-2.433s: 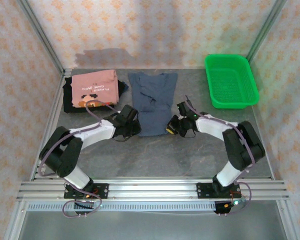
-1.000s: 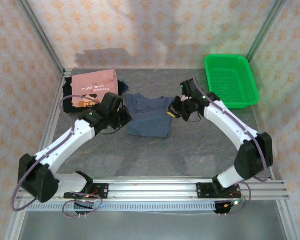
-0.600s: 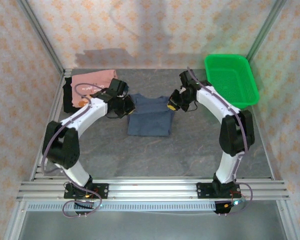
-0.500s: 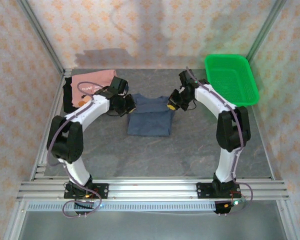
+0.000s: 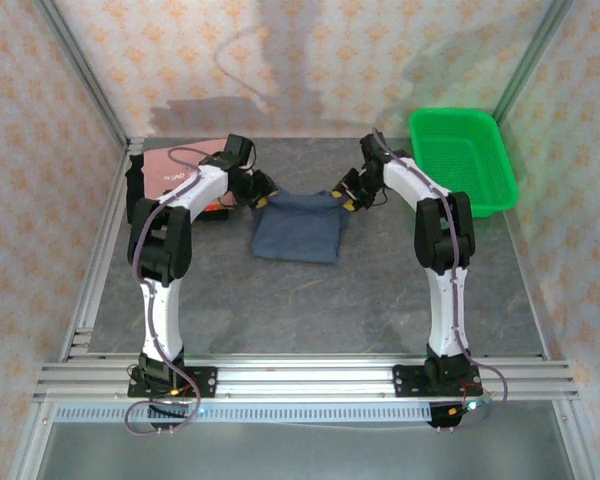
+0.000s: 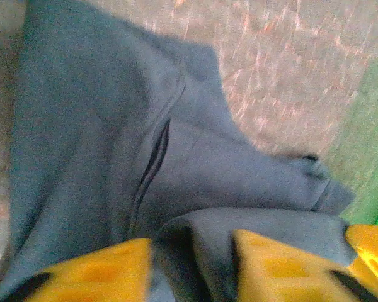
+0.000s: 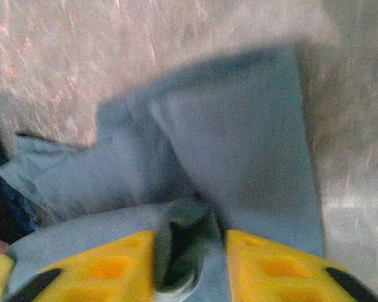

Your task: Fold and stack the t-shirts

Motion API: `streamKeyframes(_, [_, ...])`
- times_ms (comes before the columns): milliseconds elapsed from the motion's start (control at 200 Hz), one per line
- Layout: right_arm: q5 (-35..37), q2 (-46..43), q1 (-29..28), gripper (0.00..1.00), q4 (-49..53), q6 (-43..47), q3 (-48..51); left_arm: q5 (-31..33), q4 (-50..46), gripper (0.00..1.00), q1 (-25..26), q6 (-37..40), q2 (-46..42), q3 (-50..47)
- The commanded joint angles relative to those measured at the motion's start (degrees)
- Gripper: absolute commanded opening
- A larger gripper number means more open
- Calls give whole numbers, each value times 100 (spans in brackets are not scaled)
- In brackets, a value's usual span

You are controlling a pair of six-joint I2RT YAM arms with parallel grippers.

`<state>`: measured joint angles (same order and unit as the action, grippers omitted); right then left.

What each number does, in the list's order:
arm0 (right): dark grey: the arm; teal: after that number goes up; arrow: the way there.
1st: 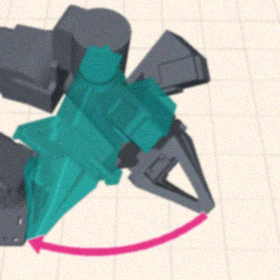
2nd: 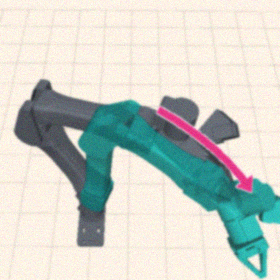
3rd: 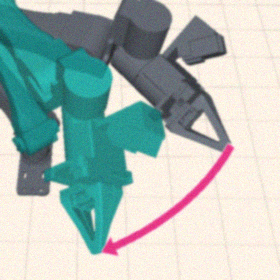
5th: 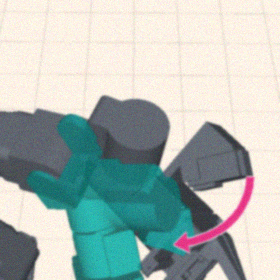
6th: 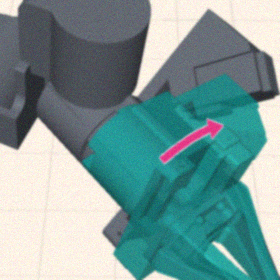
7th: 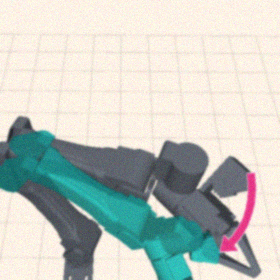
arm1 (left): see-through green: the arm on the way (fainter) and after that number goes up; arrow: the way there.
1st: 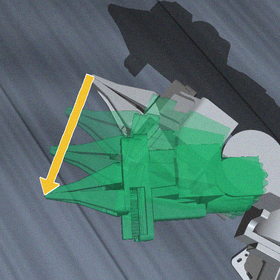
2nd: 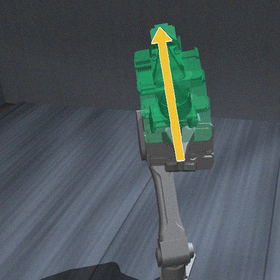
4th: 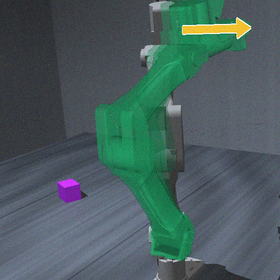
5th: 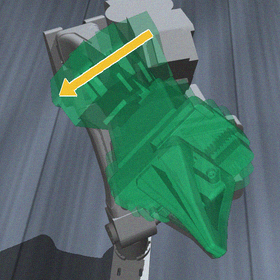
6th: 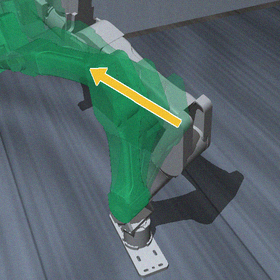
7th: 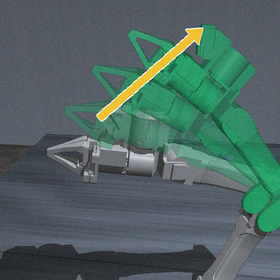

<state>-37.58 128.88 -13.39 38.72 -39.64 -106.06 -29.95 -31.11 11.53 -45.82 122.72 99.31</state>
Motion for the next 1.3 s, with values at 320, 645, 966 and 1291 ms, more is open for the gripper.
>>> streamKeyframes(320, [-196, -2031, 173, 67, -1034, -174, 1282, 262, -756, 64, -101, 768, -1768, 193])
streamKeyframes(645, [72, -4392, -795, 91, -1154, 637, 3814, 399, -292, 96, -103, 1489, -3386, -2798])
streamKeyframes(966, [331, -5971, -1443, 99, -1701, 5, 5377, 521, 416, 96, -20, 1906, -2410, -2977])
streamKeyframes(1291, [357, -6492, -1462, 99, -1757, -295, 5842, 1126, 331, 95, 416, 1921, -1368, -2079])
